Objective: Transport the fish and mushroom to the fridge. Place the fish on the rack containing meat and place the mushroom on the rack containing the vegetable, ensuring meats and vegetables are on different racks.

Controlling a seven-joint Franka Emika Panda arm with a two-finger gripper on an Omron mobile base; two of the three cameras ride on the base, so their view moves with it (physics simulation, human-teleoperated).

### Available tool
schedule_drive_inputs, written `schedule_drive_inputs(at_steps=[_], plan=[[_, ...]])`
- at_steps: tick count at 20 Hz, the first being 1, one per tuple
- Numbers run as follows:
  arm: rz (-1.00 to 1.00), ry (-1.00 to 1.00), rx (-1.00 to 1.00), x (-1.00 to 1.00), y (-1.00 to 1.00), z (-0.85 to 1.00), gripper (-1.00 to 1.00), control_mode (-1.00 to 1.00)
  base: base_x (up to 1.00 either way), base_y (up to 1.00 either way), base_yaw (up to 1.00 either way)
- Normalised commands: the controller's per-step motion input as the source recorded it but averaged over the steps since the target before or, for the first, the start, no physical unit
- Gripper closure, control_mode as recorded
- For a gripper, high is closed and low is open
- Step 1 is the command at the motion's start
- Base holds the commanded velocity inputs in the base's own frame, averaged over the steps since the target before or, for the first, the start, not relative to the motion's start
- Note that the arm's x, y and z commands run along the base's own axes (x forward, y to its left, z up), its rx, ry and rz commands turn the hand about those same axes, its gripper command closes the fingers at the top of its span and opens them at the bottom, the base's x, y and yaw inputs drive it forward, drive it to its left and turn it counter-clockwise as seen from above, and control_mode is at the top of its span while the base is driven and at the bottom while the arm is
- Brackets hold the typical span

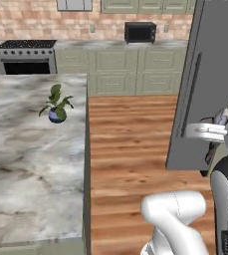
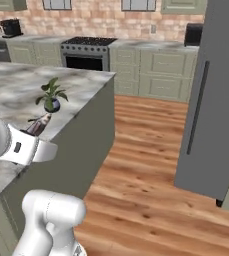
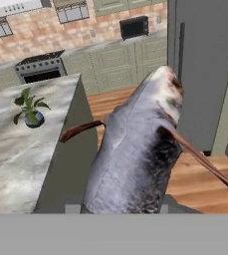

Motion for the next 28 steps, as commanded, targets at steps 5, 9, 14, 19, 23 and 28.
schedule_drive_inputs(at_steps=[5, 9, 14, 19, 23, 28], plan=[[0.00, 0.00, 0.00, 0.00, 0.00, 0.00, 1.00, 1.00, 1.00, -0.54, 0.05], [0.00, 0.00, 0.00, 0.00, 0.00, 0.00, 1.00, 1.00, 1.00, -0.41, 0.03], [0.00, 0.00, 0.00, 0.00, 0.00, 0.00, 1.00, 1.00, 1.00, -0.10, 0.00], [0.00, 0.00, 0.00, 0.00, 0.00, 0.00, 1.00, 1.00, 0.94, -0.08, 0.00], [0.00, 0.00, 0.00, 0.00, 0.00, 0.00, 1.00, 1.00, 0.72, 0.00, -0.01], [0.00, 0.00, 0.00, 0.00, 0.00, 0.00, 1.00, 1.00, 0.79, 0.04, -0.09]])
